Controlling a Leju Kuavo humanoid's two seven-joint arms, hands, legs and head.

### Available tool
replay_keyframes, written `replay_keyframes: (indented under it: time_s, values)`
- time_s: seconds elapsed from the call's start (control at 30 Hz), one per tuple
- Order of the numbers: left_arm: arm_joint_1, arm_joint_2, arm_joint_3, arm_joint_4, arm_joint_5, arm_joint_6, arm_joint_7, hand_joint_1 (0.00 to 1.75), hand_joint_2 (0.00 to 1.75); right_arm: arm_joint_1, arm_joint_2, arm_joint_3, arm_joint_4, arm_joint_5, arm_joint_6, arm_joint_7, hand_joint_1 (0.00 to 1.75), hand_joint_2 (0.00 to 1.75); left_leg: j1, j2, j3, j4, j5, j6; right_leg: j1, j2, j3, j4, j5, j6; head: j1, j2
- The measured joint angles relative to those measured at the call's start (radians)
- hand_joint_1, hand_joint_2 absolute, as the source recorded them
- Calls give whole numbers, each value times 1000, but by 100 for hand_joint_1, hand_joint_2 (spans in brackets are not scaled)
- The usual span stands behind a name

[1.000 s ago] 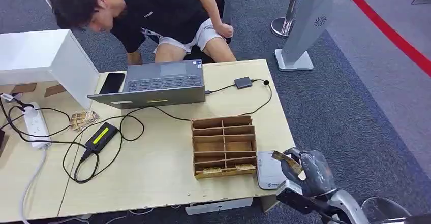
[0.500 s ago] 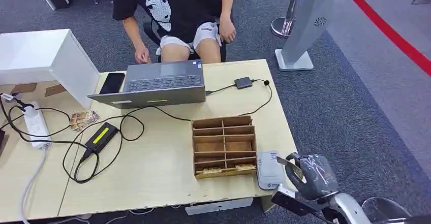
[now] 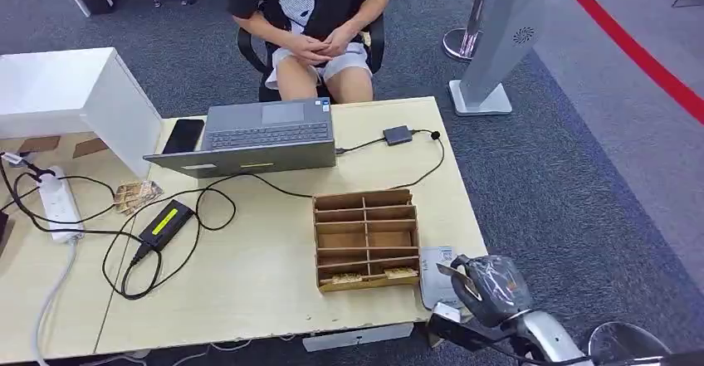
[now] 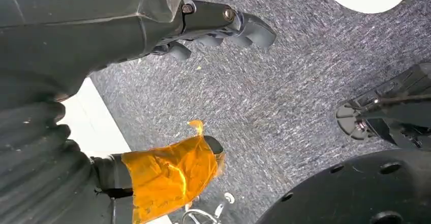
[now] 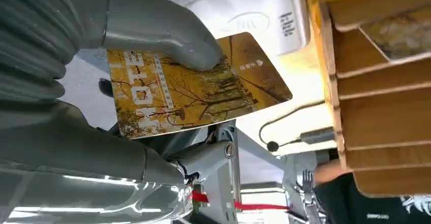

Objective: Pass the card to the sensor for recognition and then transmit it.

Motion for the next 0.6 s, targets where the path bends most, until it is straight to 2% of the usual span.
replay_keyframes:
  time_s: [0.6]
  values:
    - [-1,0,0,0,-11,-4,0,0,175,-36,6,39,66,30,1,30,173,175,0,0,1,0,0,0,0,0,1,0,0,0,0,0]
